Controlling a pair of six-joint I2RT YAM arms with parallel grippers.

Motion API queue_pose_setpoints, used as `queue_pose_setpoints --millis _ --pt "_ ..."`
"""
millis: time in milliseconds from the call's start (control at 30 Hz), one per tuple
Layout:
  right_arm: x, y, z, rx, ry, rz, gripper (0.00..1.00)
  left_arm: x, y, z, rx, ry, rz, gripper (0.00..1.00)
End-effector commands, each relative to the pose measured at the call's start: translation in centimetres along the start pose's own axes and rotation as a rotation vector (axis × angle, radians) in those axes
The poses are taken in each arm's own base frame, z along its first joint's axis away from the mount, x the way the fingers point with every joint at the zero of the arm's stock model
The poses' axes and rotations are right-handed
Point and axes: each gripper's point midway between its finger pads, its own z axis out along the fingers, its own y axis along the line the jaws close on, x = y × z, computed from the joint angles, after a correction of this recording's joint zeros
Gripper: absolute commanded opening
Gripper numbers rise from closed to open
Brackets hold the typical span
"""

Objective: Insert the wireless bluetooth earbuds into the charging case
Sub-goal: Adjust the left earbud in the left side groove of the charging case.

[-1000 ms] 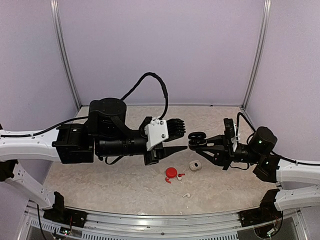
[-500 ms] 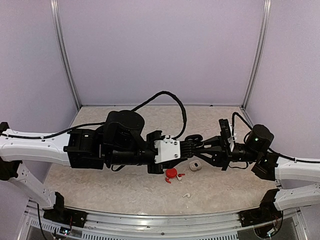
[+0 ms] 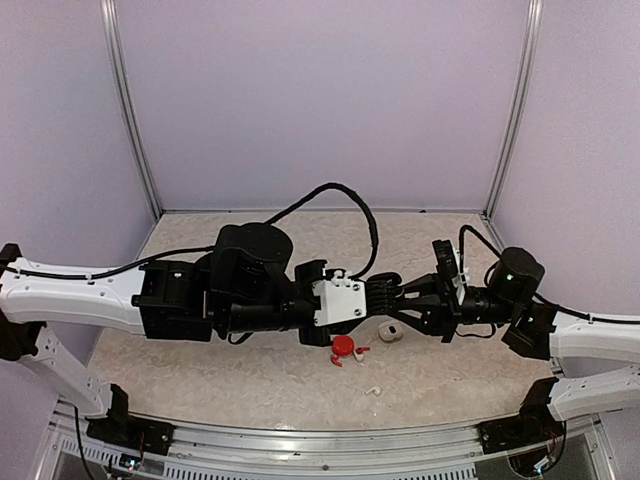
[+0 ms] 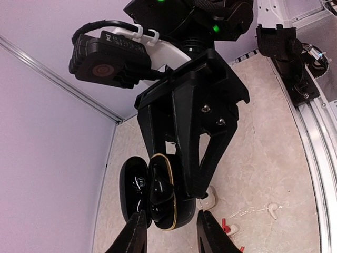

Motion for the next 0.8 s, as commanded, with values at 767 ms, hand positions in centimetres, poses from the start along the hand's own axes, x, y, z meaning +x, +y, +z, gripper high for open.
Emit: queue_pose_setpoints --millis 767 --pt "-0.48 1.2 1.04 -0.041 0.016 -0.036 0.0 -1.52 0.43 0.71 -0.03 -0.03 0.005 0.3"
